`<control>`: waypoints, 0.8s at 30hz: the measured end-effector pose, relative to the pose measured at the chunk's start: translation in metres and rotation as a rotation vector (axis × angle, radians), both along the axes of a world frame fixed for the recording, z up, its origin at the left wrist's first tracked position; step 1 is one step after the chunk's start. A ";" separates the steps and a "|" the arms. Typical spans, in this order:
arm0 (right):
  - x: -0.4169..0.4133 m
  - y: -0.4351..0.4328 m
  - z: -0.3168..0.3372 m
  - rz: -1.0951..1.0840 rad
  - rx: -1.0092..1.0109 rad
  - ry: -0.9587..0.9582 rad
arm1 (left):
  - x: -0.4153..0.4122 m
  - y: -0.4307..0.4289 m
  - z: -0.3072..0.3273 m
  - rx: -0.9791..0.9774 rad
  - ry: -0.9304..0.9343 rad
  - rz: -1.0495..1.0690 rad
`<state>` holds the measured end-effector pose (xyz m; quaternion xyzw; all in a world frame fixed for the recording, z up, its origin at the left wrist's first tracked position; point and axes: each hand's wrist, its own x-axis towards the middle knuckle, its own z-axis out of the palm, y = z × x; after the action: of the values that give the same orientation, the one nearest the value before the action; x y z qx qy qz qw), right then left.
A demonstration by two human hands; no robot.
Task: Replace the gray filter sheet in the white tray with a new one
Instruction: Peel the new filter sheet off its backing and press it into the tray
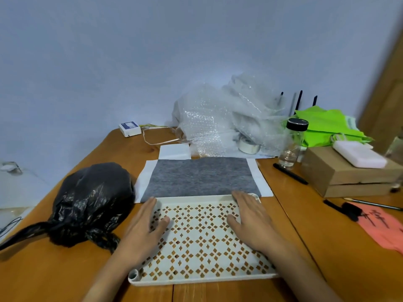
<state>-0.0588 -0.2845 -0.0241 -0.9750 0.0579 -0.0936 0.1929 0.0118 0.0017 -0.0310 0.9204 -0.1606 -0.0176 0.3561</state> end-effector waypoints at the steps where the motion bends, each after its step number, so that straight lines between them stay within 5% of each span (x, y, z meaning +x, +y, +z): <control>1: -0.002 0.001 0.002 -0.004 0.011 0.004 | -0.001 0.001 0.002 0.029 -0.002 -0.004; 6: -0.016 0.006 0.009 -0.042 0.061 0.052 | 0.004 0.008 0.014 0.246 -0.066 -0.035; 11: -0.020 0.005 0.019 -0.042 0.073 0.095 | 0.031 -0.017 0.059 0.199 -0.106 -0.138; 16: -0.004 0.002 0.034 -0.080 0.004 0.098 | 0.077 -0.094 0.093 0.180 -0.094 -0.337; 24: 0.015 -0.008 0.030 -0.128 0.056 0.100 | 0.179 -0.221 0.075 0.390 -0.167 -0.364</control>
<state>-0.0440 -0.2923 0.0058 -0.9670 0.1323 -0.0554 0.2104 0.1905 -0.2193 0.0436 0.9259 -0.3455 -0.0359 0.1487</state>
